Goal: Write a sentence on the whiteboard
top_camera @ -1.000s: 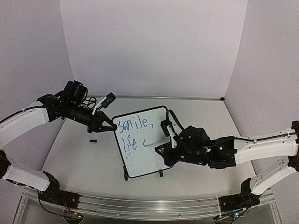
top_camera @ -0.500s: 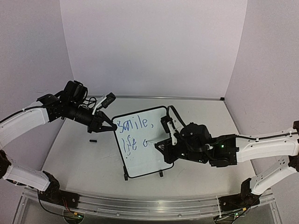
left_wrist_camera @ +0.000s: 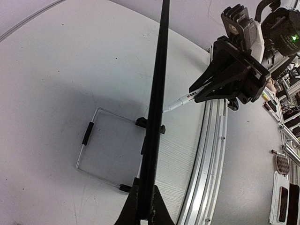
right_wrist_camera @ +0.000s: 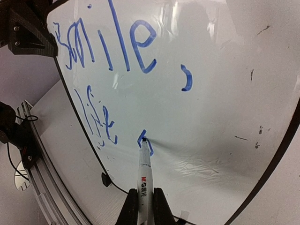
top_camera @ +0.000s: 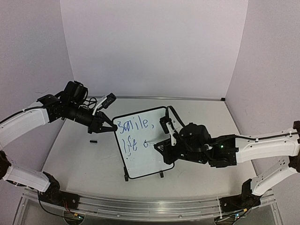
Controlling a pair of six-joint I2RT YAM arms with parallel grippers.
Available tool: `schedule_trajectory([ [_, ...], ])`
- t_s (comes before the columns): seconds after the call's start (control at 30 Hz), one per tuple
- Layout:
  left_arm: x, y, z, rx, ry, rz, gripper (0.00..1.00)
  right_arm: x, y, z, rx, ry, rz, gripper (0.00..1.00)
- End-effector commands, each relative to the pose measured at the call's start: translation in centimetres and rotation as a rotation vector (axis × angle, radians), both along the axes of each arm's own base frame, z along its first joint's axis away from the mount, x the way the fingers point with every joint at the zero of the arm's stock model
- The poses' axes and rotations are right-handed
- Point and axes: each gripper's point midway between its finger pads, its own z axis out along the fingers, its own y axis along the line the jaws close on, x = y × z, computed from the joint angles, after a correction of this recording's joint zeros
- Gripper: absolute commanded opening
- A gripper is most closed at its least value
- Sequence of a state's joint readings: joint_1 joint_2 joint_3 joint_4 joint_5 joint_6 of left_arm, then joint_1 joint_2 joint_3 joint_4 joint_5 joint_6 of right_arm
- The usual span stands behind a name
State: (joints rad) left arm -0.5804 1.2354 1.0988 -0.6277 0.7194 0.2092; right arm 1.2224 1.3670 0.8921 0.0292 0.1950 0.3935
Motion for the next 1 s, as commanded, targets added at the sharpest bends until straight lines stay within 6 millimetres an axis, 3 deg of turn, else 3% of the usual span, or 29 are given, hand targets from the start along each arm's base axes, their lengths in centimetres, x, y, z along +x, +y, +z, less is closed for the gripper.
schedule_trajectory([
  [0.0,1.6,0.4,0.4,0.017,-0.074,0.044,0.00,0.2,0.4,2.5,0.065,-0.022,0.005,0.00],
  [0.17,1.6,0.4,0.5,0.014,-0.079,0.044,0.00,-0.1,-0.6,3.2,0.103,-0.023,-0.009,0.00],
  [0.5,1.6,0.4,0.4,0.017,-0.075,0.044,0.00,0.4,-0.3,1.1,0.054,-0.002,-0.030,0.00],
  [0.97,1.6,0.4,0.3,0.018,-0.072,0.043,0.00,1.1,-1.5,0.7,0.023,-0.011,-0.102,0.00],
])
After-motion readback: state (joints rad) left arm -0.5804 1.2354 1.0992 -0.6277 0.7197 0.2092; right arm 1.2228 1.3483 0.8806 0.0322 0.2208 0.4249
